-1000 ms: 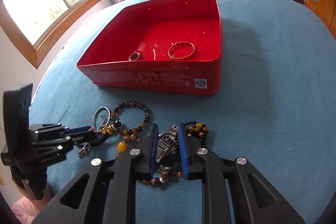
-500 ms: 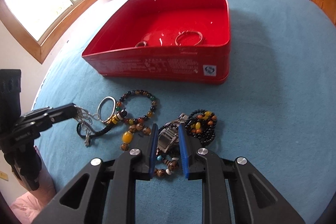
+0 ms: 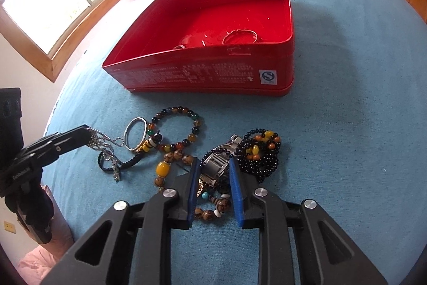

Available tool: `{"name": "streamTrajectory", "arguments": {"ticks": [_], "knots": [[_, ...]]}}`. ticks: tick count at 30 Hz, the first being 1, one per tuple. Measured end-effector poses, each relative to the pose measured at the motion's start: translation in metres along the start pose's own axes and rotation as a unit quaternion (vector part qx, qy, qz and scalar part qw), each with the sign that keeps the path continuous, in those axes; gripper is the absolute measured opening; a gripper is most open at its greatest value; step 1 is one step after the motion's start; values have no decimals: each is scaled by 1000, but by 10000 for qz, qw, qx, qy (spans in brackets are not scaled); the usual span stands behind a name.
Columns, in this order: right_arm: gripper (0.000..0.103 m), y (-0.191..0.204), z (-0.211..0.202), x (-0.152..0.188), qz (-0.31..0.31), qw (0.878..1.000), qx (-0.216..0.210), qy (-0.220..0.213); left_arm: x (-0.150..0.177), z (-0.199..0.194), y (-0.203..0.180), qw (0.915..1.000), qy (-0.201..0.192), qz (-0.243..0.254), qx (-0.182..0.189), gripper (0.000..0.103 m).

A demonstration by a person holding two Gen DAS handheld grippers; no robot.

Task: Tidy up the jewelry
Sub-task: 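Carry the chain toward the tin with left tool while right grasps pendant necklace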

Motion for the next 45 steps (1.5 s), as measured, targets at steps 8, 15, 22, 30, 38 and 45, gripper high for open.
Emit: {"name": "streamTrajectory", "arguments": {"ticks": [8,15,22,30,38,45], "knots": [[28,-2,-1,-2,51,10000,-18,5,0,1,1,10000,-9,-2,6,6],[31,13,-9,10,-260,9995,-193,-52,-3,-9,-3,9998,-193,54,91,6],[28,26,13,26,-416,9978,-314,421,-6,-21,-11,9987,-421,170,209,6],[26,15,28,20,-79,9973,-343,642,-5,-21,-13,9987,-413,163,243,6],[15,14,38,12,20,9973,-342,654,-5,-16,-12,9990,-343,146,263,6],[15,19,31,13,-63,9967,-572,576,-5,-15,-9,9990,-337,101,261,6]]}}
Point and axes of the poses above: each gripper's, at about its wrist camera, not at the fingertips, and z roughly the way its jaws point, y to its left, x to its underside, the point moved 6 cm from there along z, roughly the way its jaws point, and after that the axes turned 14 degrees about z, right-handed, at the moved point
